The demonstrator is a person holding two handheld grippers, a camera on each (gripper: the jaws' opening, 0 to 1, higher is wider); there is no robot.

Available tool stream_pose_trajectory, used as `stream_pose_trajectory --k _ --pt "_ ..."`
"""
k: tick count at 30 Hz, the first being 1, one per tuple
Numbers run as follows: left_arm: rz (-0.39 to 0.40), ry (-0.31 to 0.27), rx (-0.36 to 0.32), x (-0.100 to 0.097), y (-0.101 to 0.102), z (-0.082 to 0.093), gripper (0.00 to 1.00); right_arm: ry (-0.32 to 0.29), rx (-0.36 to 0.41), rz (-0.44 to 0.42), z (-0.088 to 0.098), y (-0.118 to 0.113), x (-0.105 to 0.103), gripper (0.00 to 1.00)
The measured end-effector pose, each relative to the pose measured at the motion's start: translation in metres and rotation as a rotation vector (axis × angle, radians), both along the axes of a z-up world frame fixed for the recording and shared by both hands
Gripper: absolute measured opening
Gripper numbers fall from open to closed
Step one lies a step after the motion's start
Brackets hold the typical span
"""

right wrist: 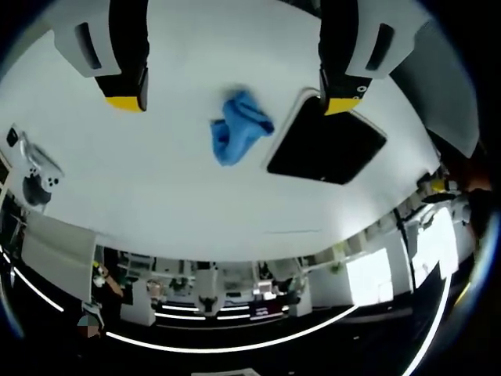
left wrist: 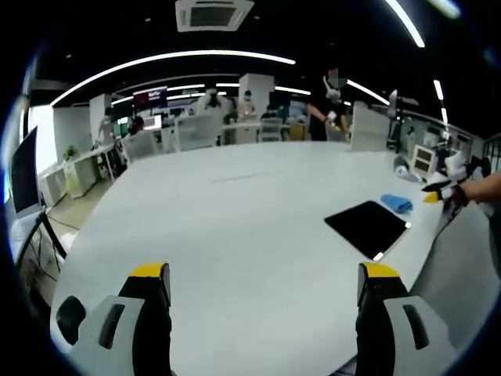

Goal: Wipe the mirror surface with the cleaning cloth until all visible marks leave the cleaned area.

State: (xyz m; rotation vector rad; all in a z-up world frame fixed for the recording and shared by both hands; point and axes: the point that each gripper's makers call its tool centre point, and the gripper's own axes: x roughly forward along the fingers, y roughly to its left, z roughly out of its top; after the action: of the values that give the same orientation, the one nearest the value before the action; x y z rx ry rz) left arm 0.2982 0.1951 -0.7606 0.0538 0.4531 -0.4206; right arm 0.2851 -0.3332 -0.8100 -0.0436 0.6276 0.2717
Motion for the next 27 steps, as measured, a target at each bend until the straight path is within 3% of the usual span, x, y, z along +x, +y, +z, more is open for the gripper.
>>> stream_pose_trajectory --k 13,27 --pt "-0.015 -0.008 0.001 0.000 -0.004 0.001 0.99 -0.022 -0.017 0.003 0.015 -0.005 0.012 0.90" --pt "-0.024 0.009 -0.008 -0.006 -0.012 -0.003 0.99 -0.004 -0.027 0.008 0.005 -0.001 0.003 0.87"
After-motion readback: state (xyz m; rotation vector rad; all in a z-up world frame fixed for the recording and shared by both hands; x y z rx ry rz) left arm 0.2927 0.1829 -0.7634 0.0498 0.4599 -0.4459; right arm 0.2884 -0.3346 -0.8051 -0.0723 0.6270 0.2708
